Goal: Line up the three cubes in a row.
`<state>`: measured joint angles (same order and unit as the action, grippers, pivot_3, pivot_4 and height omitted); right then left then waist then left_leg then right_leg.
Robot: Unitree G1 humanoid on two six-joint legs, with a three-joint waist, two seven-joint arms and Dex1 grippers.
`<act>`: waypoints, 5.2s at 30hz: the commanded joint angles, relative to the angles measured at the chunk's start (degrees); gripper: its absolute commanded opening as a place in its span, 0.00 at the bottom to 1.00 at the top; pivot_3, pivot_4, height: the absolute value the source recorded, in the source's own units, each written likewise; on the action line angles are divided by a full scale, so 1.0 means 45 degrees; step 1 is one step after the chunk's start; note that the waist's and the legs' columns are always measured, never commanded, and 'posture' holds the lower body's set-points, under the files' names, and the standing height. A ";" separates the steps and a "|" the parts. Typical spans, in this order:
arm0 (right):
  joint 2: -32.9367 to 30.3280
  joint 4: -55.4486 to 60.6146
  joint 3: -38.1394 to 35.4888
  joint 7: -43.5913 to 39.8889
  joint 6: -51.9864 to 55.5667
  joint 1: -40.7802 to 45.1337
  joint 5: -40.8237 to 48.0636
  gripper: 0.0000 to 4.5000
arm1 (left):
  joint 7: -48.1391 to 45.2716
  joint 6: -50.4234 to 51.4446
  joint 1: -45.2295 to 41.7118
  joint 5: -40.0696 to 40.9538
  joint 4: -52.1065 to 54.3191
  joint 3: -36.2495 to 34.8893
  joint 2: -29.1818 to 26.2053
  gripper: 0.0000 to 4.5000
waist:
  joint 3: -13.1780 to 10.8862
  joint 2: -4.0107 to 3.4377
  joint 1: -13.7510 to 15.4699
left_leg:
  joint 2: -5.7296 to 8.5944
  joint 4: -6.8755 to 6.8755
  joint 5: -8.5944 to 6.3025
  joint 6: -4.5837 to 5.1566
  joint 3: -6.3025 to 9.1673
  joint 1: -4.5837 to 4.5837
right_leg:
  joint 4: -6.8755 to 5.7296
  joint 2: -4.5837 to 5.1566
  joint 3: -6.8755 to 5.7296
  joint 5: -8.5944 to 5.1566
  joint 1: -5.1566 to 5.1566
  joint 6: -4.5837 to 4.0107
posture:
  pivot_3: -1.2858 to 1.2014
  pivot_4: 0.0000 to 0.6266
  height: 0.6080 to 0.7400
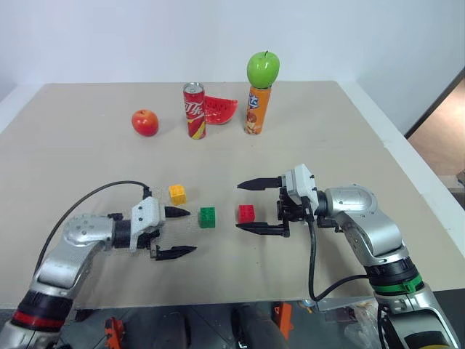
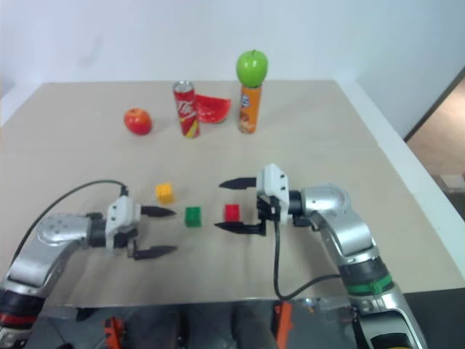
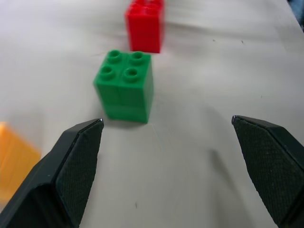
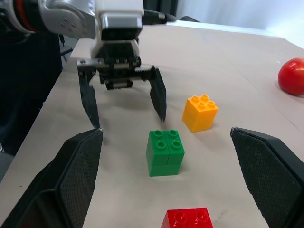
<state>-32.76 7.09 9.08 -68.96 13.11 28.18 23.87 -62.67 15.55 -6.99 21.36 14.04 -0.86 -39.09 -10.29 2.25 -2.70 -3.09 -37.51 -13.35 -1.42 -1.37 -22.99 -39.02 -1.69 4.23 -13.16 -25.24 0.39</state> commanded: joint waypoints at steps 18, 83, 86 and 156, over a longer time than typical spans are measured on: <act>-0.0222 0.0250 -0.0327 -0.0255 -0.0194 0.0084 0.0058 1.00 | 0.7481 0.1258 0.0641 0.0798 0.1246 -0.2798 0.3446 1.00 | 0.0002 0.0003 0.0016 | 0.0018 -0.0006 0.0015 -0.0008 -0.0002 0.0042 | -0.0001 0.0000 0.0008 0.0034 0.0035 0.0007 | 0.52 0.24 1.00; 0.0056 0.0392 -0.0449 0.0763 -0.0295 -0.0047 -0.0026 1.00 | 1.0595 0.1709 -0.0856 -0.2243 -0.0316 0.0133 0.5996 0.82 | 0.0003 0.0006 0.0012 | 0.0037 -0.0003 0.0022 -0.0016 -0.0002 0.0039 | 0.0004 0.0010 0.0022 0.0048 0.0039 0.0019 | 0.52 0.24 1.00; 0.0057 0.0419 -0.0455 0.0773 -0.0243 -0.0032 -0.0019 1.00 | 1.0630 0.1668 -0.0930 -0.2335 -0.0399 0.0140 0.5988 0.71 | 0.0003 0.0006 0.0012 | 0.0038 -0.0003 0.0022 -0.0016 -0.0002 0.0039 | 0.0004 0.0011 0.0023 0.0048 0.0039 0.0020 | 0.52 0.24 1.00; -0.0287 0.0562 -0.0454 0.0589 -0.0083 -0.0219 -0.0012 1.00 | 0.6691 0.0762 0.1480 -0.1121 0.0626 -0.0597 0.3270 0.54 | 0.0002 0.0005 0.0004 | 0.0031 0.0008 0.0023 -0.0016 -0.0016 0.0036 | 0.0010 0.0014 0.0024 0.0041 0.0025 0.0014 | 0.52 0.24 1.00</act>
<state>-33.51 7.21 8.17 -66.12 12.89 27.29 23.27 -32.00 19.94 0.06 16.41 16.36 -4.13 -24.00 -10.28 2.27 -2.68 -2.95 -37.47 -13.25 -1.50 -1.44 -22.83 -38.98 -1.63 4.34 -12.98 -25.13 0.45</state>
